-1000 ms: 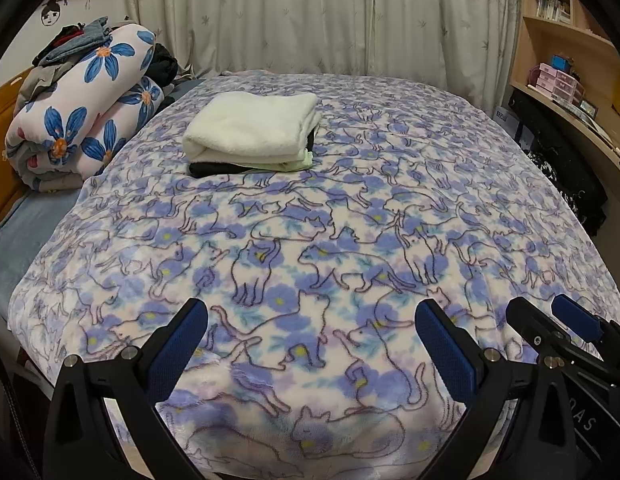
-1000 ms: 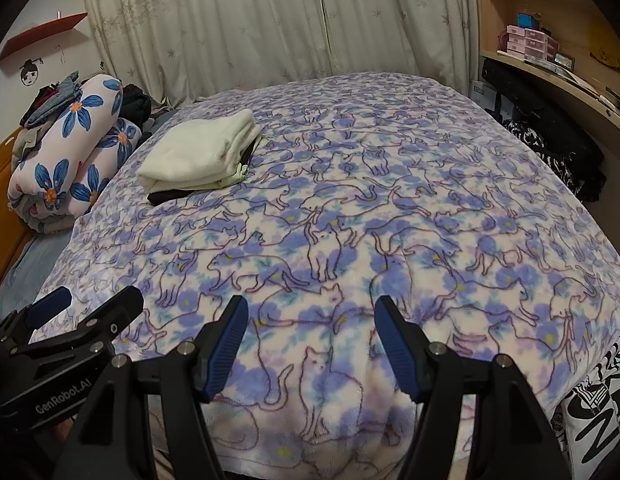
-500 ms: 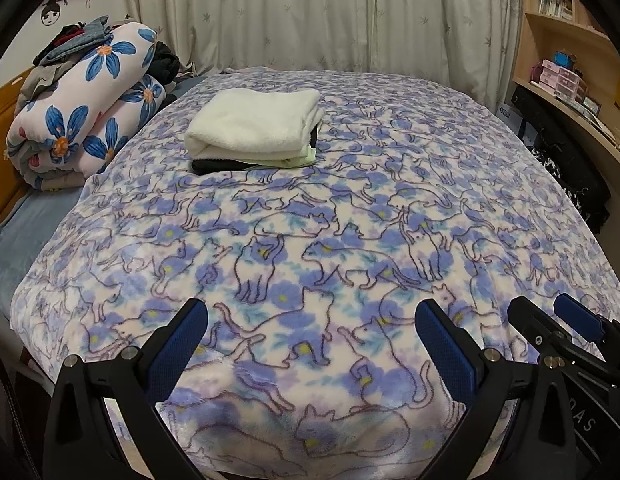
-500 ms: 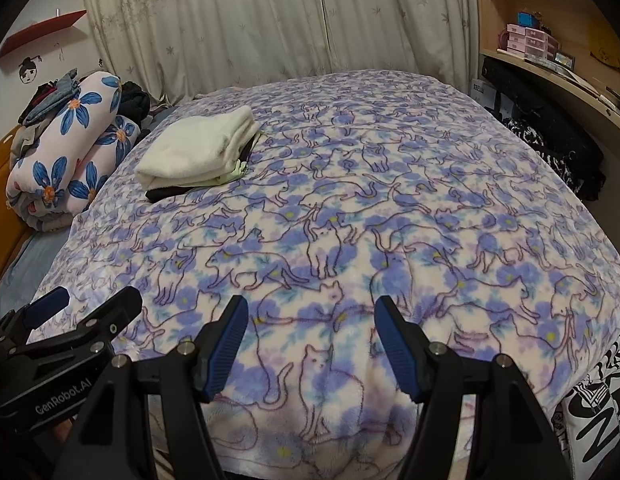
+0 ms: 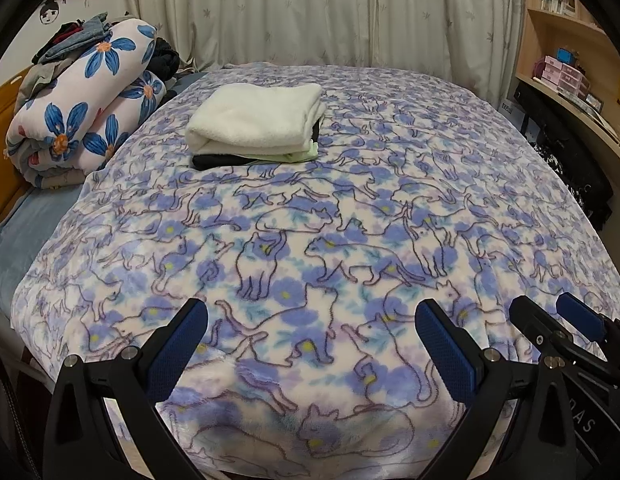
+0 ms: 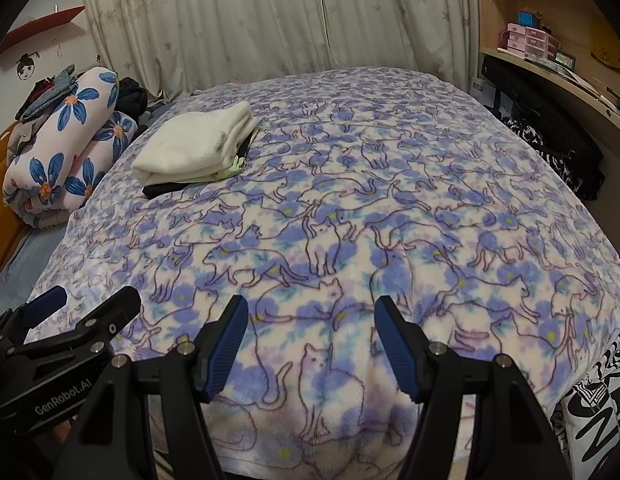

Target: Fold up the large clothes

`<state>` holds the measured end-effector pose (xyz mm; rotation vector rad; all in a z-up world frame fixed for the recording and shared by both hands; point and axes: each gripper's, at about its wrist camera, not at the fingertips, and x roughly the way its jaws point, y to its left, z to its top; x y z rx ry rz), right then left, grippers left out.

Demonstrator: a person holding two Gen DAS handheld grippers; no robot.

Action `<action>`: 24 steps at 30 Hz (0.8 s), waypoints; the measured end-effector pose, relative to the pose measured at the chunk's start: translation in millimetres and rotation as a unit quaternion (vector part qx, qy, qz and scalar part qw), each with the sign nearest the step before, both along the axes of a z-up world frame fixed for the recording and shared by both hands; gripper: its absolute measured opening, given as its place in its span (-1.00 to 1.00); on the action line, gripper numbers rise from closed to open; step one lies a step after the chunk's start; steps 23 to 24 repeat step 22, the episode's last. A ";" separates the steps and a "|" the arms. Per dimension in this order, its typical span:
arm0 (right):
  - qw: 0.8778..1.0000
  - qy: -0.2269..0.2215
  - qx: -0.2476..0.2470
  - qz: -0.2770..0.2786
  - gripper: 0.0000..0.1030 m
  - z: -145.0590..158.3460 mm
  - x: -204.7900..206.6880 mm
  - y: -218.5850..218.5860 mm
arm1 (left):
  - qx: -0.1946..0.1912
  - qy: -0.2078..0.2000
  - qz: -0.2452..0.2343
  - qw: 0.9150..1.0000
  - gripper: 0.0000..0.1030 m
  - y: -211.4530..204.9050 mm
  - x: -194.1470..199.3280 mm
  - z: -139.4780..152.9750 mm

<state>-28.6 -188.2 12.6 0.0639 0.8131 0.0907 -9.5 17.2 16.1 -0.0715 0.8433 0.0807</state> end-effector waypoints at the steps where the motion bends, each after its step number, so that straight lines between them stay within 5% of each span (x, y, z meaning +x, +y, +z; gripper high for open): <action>1: 1.000 0.001 0.000 -0.001 0.27 -0.5 -0.6 1.3 | 0.001 0.001 0.000 1.000 0.99 1.0 -0.3 -1.2; 24: 1.000 0.017 -0.009 0.001 0.27 -7.4 -4.7 -0.2 | -0.001 0.023 -0.002 1.000 0.99 12.4 5.6 -18.0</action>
